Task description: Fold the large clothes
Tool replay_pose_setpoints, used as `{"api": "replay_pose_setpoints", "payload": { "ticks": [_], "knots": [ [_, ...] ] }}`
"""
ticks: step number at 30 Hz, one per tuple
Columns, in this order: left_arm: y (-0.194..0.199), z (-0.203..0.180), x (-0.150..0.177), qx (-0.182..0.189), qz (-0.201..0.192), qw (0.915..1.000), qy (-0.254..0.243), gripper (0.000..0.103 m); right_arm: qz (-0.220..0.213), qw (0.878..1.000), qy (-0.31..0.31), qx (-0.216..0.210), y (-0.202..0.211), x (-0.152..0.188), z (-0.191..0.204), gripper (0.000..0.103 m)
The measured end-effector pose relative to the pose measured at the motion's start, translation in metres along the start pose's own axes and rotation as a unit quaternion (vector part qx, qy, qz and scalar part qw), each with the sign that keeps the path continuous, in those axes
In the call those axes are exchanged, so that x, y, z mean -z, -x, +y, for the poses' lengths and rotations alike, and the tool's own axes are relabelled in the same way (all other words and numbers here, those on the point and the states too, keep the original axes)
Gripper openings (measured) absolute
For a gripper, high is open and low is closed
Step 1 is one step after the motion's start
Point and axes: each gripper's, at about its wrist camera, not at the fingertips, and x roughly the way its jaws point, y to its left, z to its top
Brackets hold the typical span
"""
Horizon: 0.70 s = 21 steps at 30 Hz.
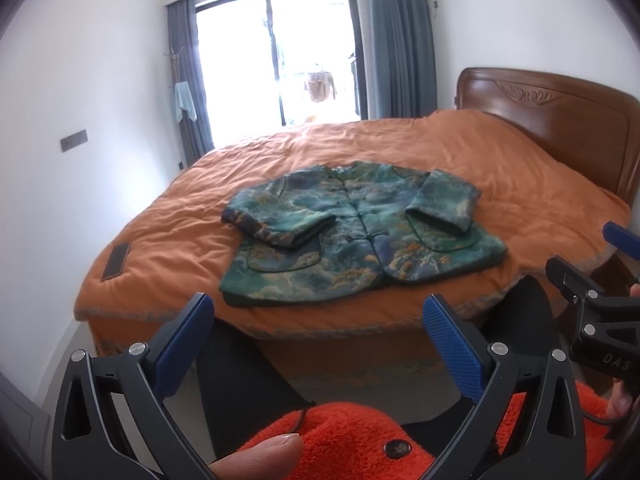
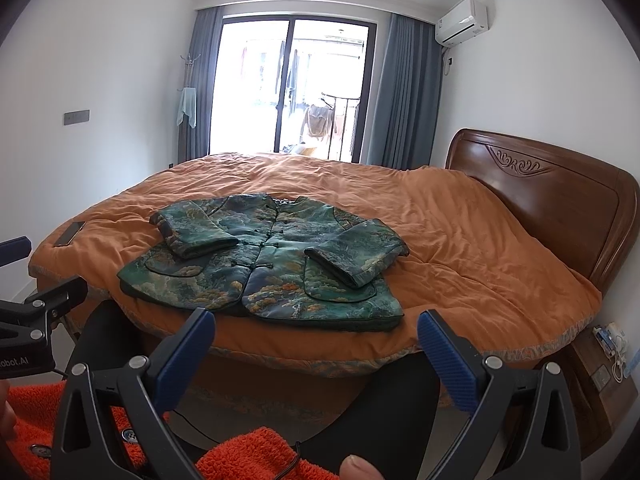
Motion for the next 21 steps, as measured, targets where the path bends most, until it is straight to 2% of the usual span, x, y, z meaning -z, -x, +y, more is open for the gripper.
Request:
{"api": "replay_pose_setpoints", "payload": {
  "ticks": [21],
  "knots": [
    [0.0003,-0.0003,0.0005,0.000,0.000,1.0000,-0.002,0.103,0.003,1.000,0.000,-0.001,-0.0013,0.0016,0.0035,0.103]
  ]
}}
